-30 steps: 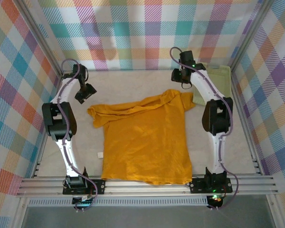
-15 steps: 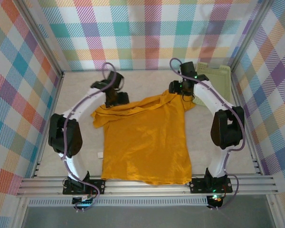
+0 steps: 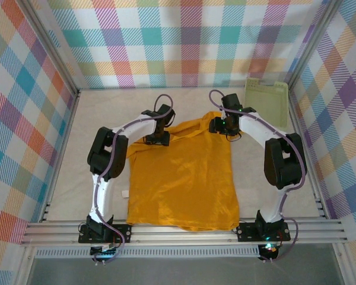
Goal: Fold the inside-out t-shirt
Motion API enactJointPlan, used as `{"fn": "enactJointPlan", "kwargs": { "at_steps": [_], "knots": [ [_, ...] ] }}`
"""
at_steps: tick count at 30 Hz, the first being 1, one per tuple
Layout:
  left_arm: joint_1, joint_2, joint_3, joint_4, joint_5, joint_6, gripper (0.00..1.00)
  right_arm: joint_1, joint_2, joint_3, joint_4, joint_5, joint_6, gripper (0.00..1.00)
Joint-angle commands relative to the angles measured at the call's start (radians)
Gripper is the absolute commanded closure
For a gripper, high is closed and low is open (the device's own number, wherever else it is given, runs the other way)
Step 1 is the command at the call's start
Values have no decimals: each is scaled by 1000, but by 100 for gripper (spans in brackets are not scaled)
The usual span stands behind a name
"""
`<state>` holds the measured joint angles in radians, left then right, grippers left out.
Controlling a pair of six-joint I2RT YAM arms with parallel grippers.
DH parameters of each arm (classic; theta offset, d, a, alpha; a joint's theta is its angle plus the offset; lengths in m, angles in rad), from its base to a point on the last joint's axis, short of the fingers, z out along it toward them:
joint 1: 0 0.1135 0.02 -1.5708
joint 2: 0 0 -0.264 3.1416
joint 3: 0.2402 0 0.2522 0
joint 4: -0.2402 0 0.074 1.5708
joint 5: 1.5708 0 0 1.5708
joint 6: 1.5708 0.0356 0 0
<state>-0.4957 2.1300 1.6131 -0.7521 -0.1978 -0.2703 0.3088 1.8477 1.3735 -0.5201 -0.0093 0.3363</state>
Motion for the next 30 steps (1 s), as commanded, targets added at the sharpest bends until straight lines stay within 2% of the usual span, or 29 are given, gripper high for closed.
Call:
{"fn": "enactJointPlan", "kwargs": {
  "at_steps": [1, 2, 4, 6, 9, 15, 18, 23, 30],
  "knots": [
    [8, 27, 68, 7, -96, 18, 58, -2, -49, -20, 32, -19, 15, 40],
    [18, 41, 84, 8, -113, 9, 69, -2, -53, -26, 33, -21, 16, 41],
    [41, 54, 110, 16, -129, -3, 82, -2, -59, -36, 38, -23, 15, 41],
    [65, 60, 139, 31, -125, -12, 91, -1, -60, -43, 38, -20, 12, 41],
    [108, 78, 207, 27, -117, -29, 100, -1, -50, -47, 39, -21, 10, 41],
    [226, 200, 434, -28, -36, -61, 100, 22, 19, -12, 38, -58, -4, 45],
    [274, 286, 601, -99, -14, -56, 100, 54, 73, 33, 7, -26, -20, 45],
    [320, 404, 845, -177, 30, -29, 100, 63, 179, 116, -29, -27, -10, 45],
    [335, 469, 909, -141, 109, 8, 94, 60, 368, 312, -94, 19, 4, 48]
  ]
}}
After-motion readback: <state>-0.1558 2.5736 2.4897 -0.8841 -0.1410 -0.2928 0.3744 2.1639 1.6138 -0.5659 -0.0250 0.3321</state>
